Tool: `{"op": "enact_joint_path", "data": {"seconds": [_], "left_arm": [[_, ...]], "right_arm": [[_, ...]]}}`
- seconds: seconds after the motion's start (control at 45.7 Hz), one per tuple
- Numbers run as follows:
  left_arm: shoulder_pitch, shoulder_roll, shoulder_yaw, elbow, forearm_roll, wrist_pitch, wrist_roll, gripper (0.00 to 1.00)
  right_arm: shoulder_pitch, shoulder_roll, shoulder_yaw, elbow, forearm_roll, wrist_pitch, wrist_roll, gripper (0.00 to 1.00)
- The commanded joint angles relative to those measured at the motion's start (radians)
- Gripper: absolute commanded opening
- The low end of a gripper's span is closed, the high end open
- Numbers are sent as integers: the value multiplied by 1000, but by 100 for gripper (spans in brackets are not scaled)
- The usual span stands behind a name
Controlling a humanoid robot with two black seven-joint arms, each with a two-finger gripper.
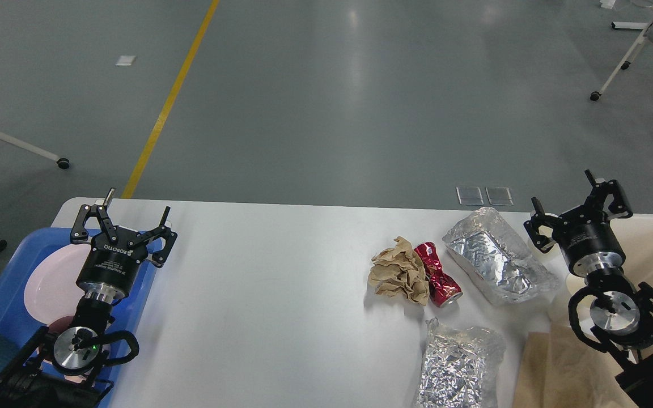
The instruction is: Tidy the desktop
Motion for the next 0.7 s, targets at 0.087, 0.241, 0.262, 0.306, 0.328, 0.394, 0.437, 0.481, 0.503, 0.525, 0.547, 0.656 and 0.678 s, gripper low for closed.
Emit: {"op": "enact_joint_path", "data": {"seconds": [0.087, 0.241, 0.262, 0.306, 0.328, 0.394, 0.437, 0.481, 0.503, 0.525, 0.547, 0.656, 0.678], "left_arm": [[2, 0, 0, 0, 0, -1, 2, 96], [2, 0, 0, 0, 0, -1, 2, 96], [0, 0, 0, 0, 0, -1, 2, 97], [0, 0, 0, 0, 0, -1, 2, 97], [0, 0, 0, 0, 0, -1, 2, 96], [2, 0, 0, 0, 0, -1, 2, 96], [0, 1, 0, 0, 0, -1, 2, 97], [2, 1, 0, 0, 0, -1, 2, 96], [2, 0, 0, 0, 0, -1, 2, 97], [0, 1, 0, 0, 0, -1, 2, 96], [0, 1, 0, 0, 0, -1, 2, 96], [2, 1, 0, 0, 0, -1, 2, 97], [2, 0, 0, 0, 0, -1, 2, 96]], "right_arm": [[12, 11, 0, -8, -1, -4, -13, 100], [7, 38, 0, -8, -1, -4, -10, 100], [7, 47, 0, -8, -1, -4, -8, 100], [7, 67, 0, -6, -1, -4, -5, 100], [8, 78, 0, -6, 1, -3, -5, 100], [10, 98, 0, -6, -1, -3, -7, 100], [4, 103, -1, 0, -1, -3, -7, 100], [1, 103, -4, 5, -1, -1, -7, 100], [-2, 101, -10, 8, -2, -1, -7, 100], [-2, 100, -17, 8, -2, -1, -5, 100], [-4, 98, -21, 8, -2, -1, -5, 100], [-13, 87, -33, 3, -2, 0, -5, 100], [-16, 86, -35, 0, -2, 2, -5, 100]]}}
